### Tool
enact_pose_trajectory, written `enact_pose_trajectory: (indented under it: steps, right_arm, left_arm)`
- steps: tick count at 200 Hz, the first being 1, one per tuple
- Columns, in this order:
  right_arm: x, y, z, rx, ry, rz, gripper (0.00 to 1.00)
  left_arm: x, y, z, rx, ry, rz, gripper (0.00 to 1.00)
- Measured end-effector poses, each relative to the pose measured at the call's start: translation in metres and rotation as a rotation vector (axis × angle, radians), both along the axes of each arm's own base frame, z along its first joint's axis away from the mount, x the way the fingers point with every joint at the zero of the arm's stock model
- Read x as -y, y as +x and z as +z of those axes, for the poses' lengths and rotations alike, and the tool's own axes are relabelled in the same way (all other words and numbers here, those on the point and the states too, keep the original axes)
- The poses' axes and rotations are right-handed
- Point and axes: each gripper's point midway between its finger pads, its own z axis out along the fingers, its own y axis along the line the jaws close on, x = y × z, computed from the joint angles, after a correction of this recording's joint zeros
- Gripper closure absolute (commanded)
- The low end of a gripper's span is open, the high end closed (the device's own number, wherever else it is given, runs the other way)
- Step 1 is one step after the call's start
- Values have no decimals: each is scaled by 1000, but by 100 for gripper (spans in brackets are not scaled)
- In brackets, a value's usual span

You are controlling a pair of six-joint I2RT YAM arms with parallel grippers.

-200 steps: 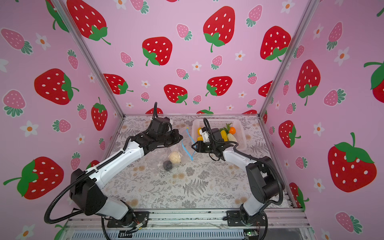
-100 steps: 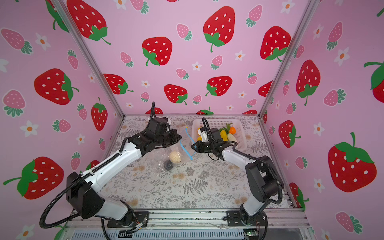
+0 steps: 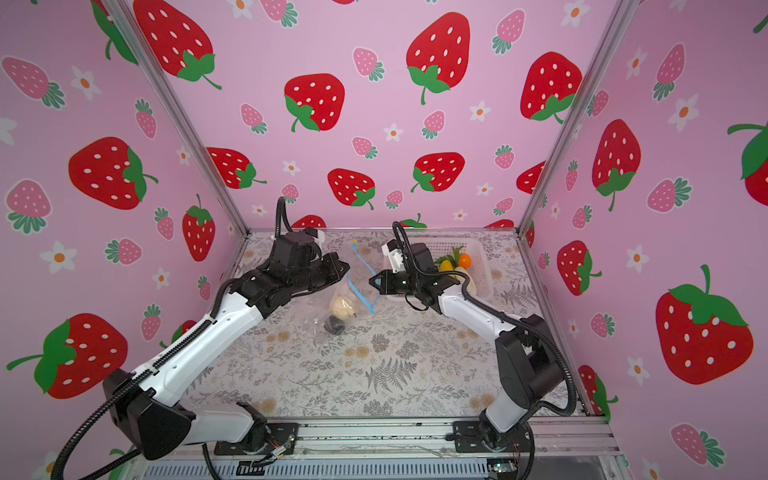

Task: Place the food in the zip-top bag and seal the zipper

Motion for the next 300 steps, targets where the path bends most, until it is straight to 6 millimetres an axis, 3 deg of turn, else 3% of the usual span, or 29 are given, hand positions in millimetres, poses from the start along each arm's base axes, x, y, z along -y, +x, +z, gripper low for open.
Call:
enact_pose_trajectory:
  steps: [106, 161, 191, 226, 261, 300]
  right_arm:
    - [-23, -13, 45, 67, 29, 27, 92]
    - [-31, -24, 44, 60, 33, 50, 92]
    - [-29, -27, 30, 38, 19, 48, 89]
    - [-24, -28, 19, 24, -2, 41, 77]
    - [-8, -21, 42, 82, 18, 4, 62]
    - [20, -3, 62, 149, 18, -64, 55]
  left_arm:
    - [-40, -27, 39, 69, -2, 52, 100]
    - [-66, -33, 50, 88, 6, 107, 100]
    - [-64, -30, 45, 73, 10, 99, 100]
    - [-51, -22, 33, 32, -3, 60, 100]
    - [-40, -16, 26, 8, -25, 25, 100]
    - [-35, -13, 27, 14, -41, 7, 100]
